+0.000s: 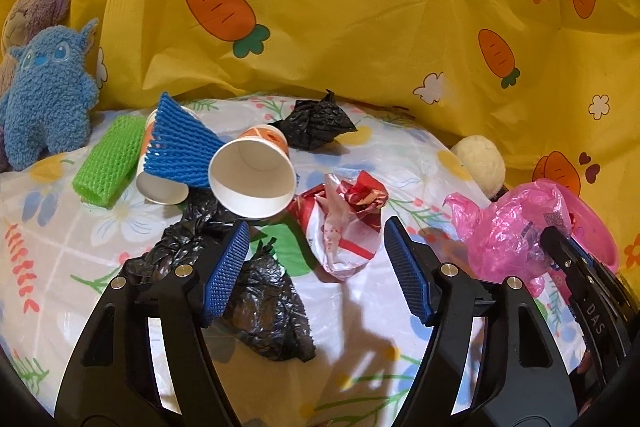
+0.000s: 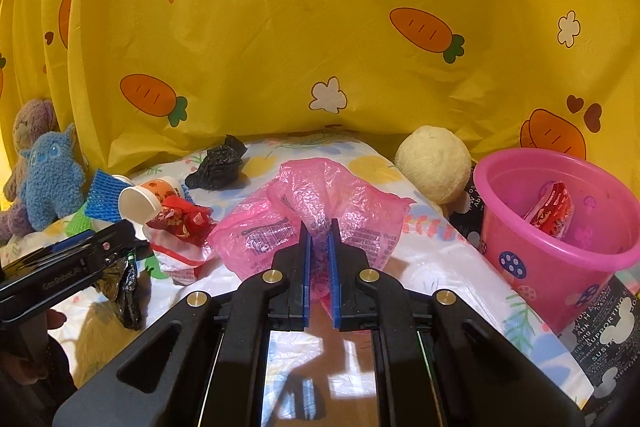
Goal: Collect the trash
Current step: 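Grasp the pink plastic bag with the right tool while the left tool grasps the red-and-white wrapper, then lift the pink bag with the right tool while the left tool lifts the wrapper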
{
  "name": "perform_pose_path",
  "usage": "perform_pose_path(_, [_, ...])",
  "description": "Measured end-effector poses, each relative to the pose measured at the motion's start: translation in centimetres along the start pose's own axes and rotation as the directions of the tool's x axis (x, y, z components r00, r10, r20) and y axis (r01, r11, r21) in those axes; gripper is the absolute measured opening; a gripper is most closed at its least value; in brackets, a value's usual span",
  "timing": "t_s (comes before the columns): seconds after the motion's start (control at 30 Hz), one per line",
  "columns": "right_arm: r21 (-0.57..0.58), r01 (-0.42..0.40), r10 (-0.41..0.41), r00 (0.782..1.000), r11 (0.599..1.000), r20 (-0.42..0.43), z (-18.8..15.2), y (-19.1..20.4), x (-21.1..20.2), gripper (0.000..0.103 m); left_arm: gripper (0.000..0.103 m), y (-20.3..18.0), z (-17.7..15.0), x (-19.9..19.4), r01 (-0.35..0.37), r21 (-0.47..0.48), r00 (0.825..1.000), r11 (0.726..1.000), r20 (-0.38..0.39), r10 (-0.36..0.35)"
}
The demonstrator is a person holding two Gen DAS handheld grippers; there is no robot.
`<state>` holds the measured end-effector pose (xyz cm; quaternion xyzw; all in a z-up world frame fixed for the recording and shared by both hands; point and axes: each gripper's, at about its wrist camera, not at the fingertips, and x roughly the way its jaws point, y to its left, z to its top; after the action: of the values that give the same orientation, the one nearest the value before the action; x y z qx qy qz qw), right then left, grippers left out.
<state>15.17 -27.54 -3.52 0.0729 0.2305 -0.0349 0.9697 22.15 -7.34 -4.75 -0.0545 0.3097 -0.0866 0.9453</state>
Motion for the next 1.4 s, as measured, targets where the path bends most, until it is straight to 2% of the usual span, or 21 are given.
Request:
perform_pose_path(0.2, [-0.005,-0.009,0.009,1.000,1.000,-0.007,-0.2,-0.5,-0.5,0.009,0.053,-1.3,0.4,2.5,0.008,0.031,0.998,0.999,-0.055,-0.006])
perform_pose_path(0.3, [-0.010,-0.012,0.012,1.000,1.000,-0.011,-0.4,-0.6,-0.6,0.009,0.040,-1.5,0.3,3.6,0.018,0.033,0.996,0.999,-0.088,-0.015])
perform_pose_path(0.37, [-0.008,-0.016,0.016,1.000,1.000,-0.010,-0.4,-0.8,-0.8,0.009,0.025,-1.7,0.3,3.9,0.021,0.039,0.995,0.999,-0.094,-0.017])
perform_pose_path(0.47, [0.001,-0.013,0.013,1.000,1.000,-0.005,-0.6,-1.1,-1.1,0.009,0.011,-1.9,0.2,4.0,0.027,0.044,0.995,0.999,-0.095,-0.023])
perform_pose_path(0.8, [0.002,-0.018,0.018,1.000,1.000,0.001,-0.9,-1.3,-2.0,0.009,0.001,-1.5,0.2,3.1,0.036,0.021,0.997,0.999,-0.070,-0.035])
perform_pose_path(1.03, [-0.019,0.004,-0.004,1.000,1.000,0.017,-0.9,-1.1,-3.4,0.009,0.001,-1.9,0.3,-0.5,0.078,0.020,0.997,0.997,-0.004,-0.078])
perform_pose_path(1.4, [-0.032,0.029,-0.027,0.998,0.999,0.056,-0.3,-0.7,-6.5,0.009,0.001,-3.3,0.6,-6.1,0.165,0.058,0.982,0.985,0.079,-0.170])
